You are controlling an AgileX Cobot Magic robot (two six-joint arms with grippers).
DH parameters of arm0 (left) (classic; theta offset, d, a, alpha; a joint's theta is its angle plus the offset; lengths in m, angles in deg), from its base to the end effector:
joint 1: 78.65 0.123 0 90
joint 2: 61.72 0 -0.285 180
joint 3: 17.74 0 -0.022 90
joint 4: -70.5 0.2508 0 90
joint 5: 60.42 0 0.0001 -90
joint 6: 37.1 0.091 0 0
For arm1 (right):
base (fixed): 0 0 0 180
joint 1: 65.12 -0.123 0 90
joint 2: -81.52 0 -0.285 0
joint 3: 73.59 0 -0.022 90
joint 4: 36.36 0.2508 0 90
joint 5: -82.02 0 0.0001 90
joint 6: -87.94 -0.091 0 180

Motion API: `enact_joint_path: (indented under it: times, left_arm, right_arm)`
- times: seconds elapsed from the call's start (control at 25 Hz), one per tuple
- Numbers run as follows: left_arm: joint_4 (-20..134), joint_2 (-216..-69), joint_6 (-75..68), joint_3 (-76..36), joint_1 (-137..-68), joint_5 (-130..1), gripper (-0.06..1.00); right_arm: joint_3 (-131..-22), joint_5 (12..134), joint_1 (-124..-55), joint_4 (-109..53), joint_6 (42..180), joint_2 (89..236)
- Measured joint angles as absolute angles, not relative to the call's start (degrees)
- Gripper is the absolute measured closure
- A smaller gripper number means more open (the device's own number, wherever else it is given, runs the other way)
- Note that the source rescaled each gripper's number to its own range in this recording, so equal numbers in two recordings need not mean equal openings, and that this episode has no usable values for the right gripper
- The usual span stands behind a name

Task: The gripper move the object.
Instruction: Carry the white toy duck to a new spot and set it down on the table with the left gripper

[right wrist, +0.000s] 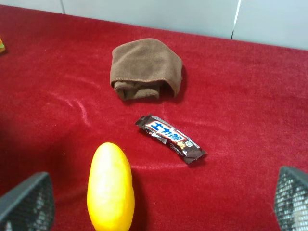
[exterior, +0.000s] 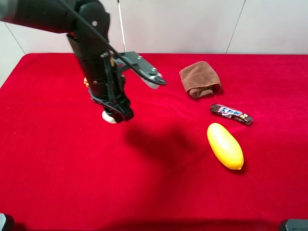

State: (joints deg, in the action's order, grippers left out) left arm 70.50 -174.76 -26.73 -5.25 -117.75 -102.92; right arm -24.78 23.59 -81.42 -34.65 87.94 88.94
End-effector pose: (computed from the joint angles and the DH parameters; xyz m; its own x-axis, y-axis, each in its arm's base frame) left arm 0.2694 -0.2190 0.1684 -0.6332 0.7466 -0.2040 0.7570 0.6523 0.0373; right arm -0.0042 0.0012 0.2795 -0.4050 -0.1021 -0.9086 -0.2965 0.9547 0.0248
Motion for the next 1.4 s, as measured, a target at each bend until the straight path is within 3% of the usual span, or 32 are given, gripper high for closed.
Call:
enact_joint_path:
  times: [0.88, 1.4]
  left_arm:
    - [70.50, -171.32, -27.38, 7.40, -101.74, -90.01, 0.92]
    - [71.12, -171.32, -27.38, 11.23, -96.25, -77.84, 0.92]
  right_arm:
    - [-24.78, 23.53, -81.42, -34.65, 87.94, 88.94]
    - [-24.78, 23.59, -81.42, -34.65, 87.94, 88.94]
